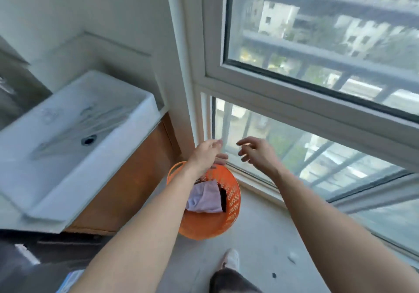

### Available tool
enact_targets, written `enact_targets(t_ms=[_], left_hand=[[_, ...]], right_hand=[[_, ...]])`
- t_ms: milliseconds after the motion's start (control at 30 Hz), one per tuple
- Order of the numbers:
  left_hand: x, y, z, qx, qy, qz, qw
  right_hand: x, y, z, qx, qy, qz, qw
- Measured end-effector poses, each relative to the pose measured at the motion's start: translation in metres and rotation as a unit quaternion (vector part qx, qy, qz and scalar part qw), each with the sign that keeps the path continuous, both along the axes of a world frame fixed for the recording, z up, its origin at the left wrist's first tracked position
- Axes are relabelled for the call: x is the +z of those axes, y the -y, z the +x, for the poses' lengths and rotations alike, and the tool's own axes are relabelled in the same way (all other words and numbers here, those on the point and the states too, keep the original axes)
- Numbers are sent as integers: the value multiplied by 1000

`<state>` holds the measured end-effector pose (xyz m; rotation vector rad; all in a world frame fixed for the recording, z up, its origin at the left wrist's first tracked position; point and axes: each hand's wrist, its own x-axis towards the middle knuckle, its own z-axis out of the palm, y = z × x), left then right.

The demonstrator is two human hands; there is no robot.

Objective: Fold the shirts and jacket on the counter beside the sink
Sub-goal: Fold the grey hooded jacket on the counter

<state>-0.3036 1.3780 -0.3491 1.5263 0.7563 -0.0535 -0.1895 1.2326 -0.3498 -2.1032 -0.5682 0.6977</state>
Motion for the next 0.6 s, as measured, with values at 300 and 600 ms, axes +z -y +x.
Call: enact_targets(t_ms=[300,600], left_hand=[[145,142,-66,-84,121,44,988],[221,331,-104,-196,185,54,961]], right_hand=[[143,164,-94,-49,89,37,994],[231,345,-156,-122,159,54,978]])
